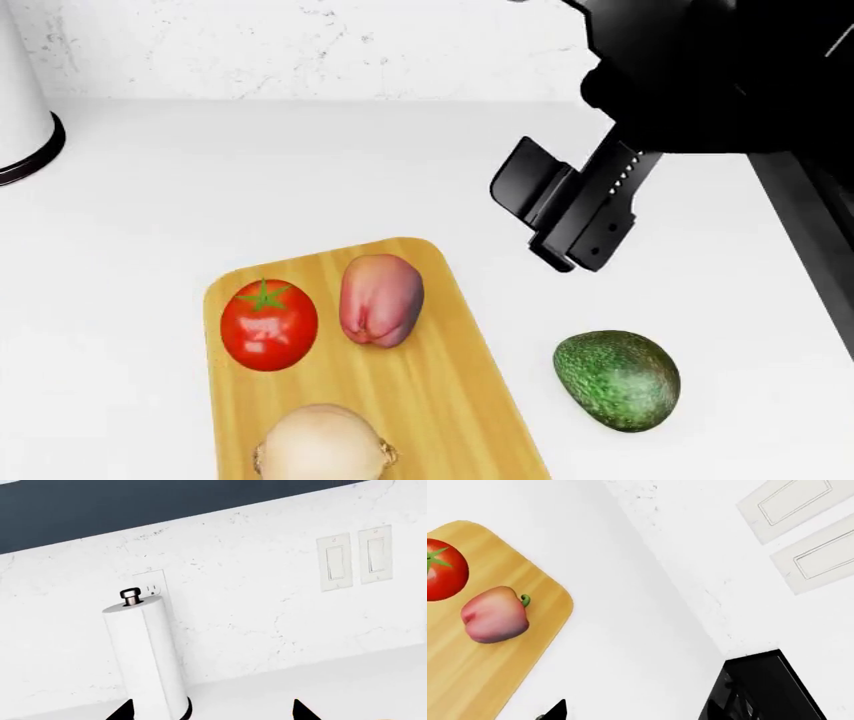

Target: Place the avocado, onion, tomato and bell pepper on the cutting board.

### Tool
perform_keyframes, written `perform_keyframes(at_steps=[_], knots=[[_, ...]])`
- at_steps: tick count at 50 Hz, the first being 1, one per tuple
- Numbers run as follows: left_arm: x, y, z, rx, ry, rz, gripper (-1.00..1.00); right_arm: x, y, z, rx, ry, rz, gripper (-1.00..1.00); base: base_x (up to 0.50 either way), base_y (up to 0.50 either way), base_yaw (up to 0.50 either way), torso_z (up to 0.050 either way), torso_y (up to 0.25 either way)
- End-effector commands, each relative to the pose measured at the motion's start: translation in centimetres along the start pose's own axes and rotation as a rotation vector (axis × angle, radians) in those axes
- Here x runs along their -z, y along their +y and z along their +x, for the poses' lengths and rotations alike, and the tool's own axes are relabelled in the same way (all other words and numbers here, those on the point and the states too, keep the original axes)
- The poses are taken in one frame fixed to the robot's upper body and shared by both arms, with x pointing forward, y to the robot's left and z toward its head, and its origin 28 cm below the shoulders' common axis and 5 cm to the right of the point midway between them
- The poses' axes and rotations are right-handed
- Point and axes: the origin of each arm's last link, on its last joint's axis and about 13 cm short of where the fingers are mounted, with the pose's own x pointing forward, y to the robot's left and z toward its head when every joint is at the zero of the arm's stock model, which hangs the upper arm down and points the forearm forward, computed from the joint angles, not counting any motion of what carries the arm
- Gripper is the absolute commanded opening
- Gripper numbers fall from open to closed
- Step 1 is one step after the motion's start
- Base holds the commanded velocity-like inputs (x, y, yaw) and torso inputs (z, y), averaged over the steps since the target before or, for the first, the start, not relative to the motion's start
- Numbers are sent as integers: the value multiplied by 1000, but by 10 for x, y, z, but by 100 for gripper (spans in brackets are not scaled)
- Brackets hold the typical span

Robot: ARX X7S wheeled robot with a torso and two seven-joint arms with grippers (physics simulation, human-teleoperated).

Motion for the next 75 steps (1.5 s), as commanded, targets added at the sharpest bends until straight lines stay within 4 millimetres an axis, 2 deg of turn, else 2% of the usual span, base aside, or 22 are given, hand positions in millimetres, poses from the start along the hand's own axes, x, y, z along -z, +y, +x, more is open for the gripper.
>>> perform_keyframes(at_steps=[1, 22, 35, 75], knots=[[-2, 2, -1, -22, -10, -3, 100, 7, 2, 8, -50, 38, -17, 100, 0, 0, 0, 0, 0], [5, 1, 1, -27, 11, -3, 100, 24, 17, 27, -150, 60, -16, 100, 0, 0, 0, 0, 0], [10, 0, 4, -27, 29, -2, 100, 43, 25, 51, -184, 97, 17, 100, 0, 0, 0, 0, 0], [11, -1, 2, -37, 29, 3, 100, 76, 43, 75, -228, 160, 89, 100, 0, 0, 0, 0, 0]])
